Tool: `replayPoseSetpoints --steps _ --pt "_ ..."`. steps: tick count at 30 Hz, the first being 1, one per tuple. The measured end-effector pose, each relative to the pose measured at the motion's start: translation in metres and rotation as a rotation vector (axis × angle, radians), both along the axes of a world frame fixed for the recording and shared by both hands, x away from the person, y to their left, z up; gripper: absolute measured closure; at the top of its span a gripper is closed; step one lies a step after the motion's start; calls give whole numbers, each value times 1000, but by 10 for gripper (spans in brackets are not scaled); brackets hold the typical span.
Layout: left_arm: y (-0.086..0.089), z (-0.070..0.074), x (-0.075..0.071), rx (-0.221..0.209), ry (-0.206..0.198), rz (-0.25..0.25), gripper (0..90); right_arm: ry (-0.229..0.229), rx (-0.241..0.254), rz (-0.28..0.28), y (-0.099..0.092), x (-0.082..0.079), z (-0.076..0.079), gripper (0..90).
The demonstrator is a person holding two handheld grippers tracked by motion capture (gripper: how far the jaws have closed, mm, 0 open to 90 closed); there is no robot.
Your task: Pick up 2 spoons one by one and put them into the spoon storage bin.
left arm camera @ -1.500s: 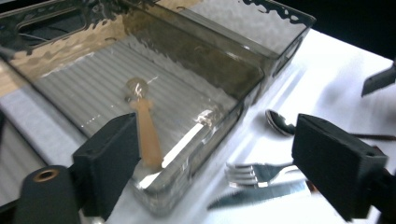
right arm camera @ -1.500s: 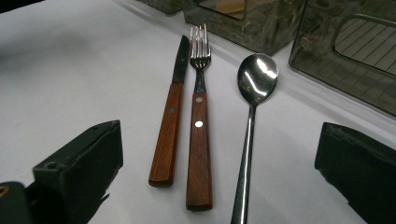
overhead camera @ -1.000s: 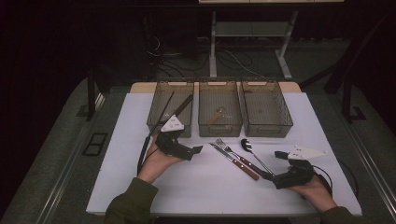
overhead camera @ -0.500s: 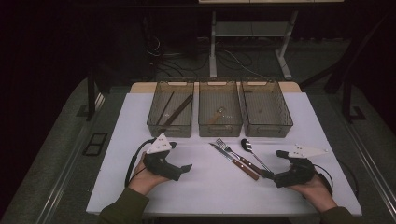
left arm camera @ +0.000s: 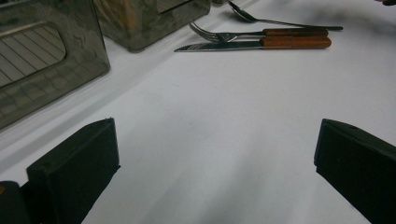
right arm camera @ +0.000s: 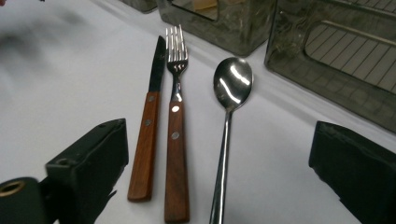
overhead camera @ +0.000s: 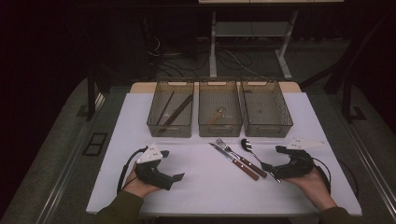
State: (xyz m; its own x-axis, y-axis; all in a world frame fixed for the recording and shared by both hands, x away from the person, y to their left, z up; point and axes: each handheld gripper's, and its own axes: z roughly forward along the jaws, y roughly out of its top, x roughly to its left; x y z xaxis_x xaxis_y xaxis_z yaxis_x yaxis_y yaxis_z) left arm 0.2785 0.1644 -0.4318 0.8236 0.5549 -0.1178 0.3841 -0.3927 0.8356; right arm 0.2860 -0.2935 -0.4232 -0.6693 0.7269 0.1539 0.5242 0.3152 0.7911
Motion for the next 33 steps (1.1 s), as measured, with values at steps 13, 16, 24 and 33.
replayPoseSetpoints --steps 13,16,24,33 --pt "-1 -1 1 -11 4 -5 0 35 2 -15 10 33 0 158" --pt "-1 -1 0 -10 2 -10 0 41 4 -11 13 39 -2 198" --pt "-3 -2 0 -10 9 -16 0 65 6 -2 20 57 -7 344" --pt "-4 -2 0 -9 11 -23 0 109 -2 5 28 74 -16 450"
